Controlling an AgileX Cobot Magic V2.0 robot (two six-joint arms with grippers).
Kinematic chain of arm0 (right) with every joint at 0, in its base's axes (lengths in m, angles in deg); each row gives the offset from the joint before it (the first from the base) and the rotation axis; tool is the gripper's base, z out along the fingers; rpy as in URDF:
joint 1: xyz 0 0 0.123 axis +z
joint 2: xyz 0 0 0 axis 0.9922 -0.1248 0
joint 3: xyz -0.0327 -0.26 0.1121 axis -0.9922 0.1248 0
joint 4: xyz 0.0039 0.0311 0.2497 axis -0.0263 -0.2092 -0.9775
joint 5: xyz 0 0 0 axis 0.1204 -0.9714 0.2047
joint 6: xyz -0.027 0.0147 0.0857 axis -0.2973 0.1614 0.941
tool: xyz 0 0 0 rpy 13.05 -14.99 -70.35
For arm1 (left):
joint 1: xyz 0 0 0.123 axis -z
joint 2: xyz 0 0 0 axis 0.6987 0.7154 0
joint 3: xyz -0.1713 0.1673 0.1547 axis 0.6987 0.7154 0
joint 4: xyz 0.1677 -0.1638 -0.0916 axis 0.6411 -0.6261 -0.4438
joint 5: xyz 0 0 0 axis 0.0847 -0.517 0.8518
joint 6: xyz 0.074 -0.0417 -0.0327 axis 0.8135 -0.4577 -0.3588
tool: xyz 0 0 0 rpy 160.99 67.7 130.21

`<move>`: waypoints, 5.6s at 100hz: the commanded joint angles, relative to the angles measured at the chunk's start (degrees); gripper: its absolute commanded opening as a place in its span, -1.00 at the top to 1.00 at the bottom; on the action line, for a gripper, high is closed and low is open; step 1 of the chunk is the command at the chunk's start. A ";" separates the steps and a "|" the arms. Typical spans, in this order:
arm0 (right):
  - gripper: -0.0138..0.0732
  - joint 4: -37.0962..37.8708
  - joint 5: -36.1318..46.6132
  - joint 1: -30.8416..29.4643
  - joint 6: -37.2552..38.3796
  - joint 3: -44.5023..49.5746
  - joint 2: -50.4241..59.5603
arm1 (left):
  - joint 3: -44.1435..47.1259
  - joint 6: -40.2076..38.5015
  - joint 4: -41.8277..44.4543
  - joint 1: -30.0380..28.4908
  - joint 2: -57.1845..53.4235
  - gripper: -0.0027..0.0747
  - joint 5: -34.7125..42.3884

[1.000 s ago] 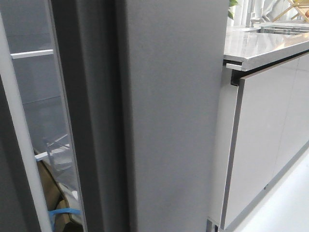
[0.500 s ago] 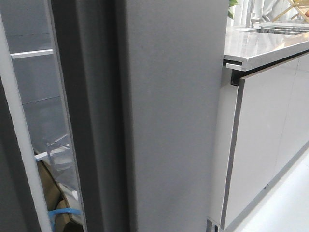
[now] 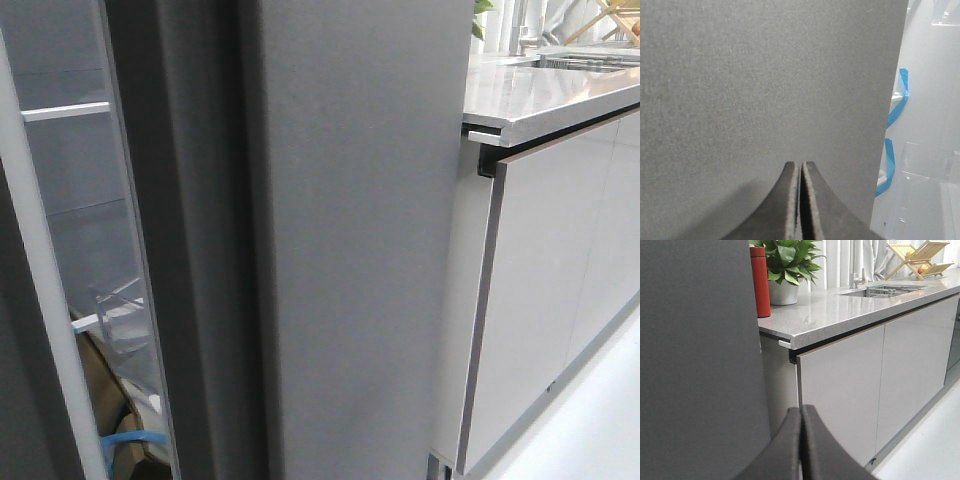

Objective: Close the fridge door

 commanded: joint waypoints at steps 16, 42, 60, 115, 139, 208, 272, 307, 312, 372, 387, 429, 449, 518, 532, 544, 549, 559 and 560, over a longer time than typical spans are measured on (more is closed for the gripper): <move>0.86 0.40 3.81 -0.19 0.68 0.60 0.71 | 1.60 -0.20 -0.09 0.46 1.09 0.99 4.40; 0.86 0.43 2.20 -0.19 0.97 -6.70 -4.96 | 1.60 -0.20 -0.09 0.46 1.09 0.99 4.40; 0.86 0.43 -0.22 -0.19 1.10 -18.54 -15.27 | 1.60 -0.20 -0.09 0.46 1.09 0.99 4.40; 0.86 -3.07 -11.77 2.29 1.10 -53.81 -42.79 | 1.60 -0.20 -0.09 0.46 1.09 0.98 4.40; 0.86 -3.07 -11.77 12.55 1.10 -62.36 -49.91 | 1.60 -0.20 -0.09 0.46 1.09 0.99 4.40; 0.86 -3.07 -8.42 31.20 1.10 -77.14 -65.06 | 1.60 -0.20 -0.09 0.46 1.09 0.99 4.40; 0.86 -2.15 -4.45 38.26 1.10 -84.70 -73.06 | 1.60 -0.20 -0.09 0.46 1.09 0.99 4.40; 0.86 -2.15 5.23 39.36 1.10 -84.70 -79.36 | 1.60 -0.20 -0.09 0.46 1.09 0.98 4.40; 0.86 -2.15 6.72 39.36 1.10 -84.70 -80.49 | 1.60 -0.20 -0.09 0.46 1.09 0.99 4.40; 0.86 -2.15 6.83 39.36 1.10 -94.39 -94.00 | 1.60 -0.20 -0.09 0.46 1.09 0.99 4.40; 0.86 -2.15 6.93 39.36 1.10 -94.49 -94.48 | 1.60 -0.20 -0.09 0.46 1.09 0.99 4.40; 0.86 0.11 1.07 34.06 1.10 -92.57 -90.40 | 1.60 -0.20 -0.09 0.46 1.09 0.99 4.40; 0.86 0.81 2.20 30.44 1.10 -84.72 -82.08 | 1.60 -0.20 -0.09 0.46 1.09 0.99 4.40; 0.86 0.81 5.86 18.24 1.10 -49.57 -48.72 | 1.60 -0.20 -0.09 0.46 1.09 0.99 4.40; 0.86 0.81 8.53 13.13 1.10 -40.44 -39.43 | 1.60 -0.20 -0.09 0.46 1.09 0.98 4.40; 0.86 0.81 8.81 9.18 1.10 -32.73 -31.74 | 1.60 -0.20 -0.09 0.46 1.09 0.99 4.40; 0.86 0.81 8.81 8.29 1.10 -29.66 -28.79 | 1.60 -0.20 -0.09 0.46 1.09 0.99 4.40; 0.86 0.81 8.81 6.75 1.10 -23.80 -22.96 | 1.60 -0.20 -0.09 0.46 1.09 0.99 4.40; 0.86 0.81 8.81 6.48 1.10 -23.00 -22.61 | 1.60 -0.20 -0.09 0.46 1.09 0.99 4.40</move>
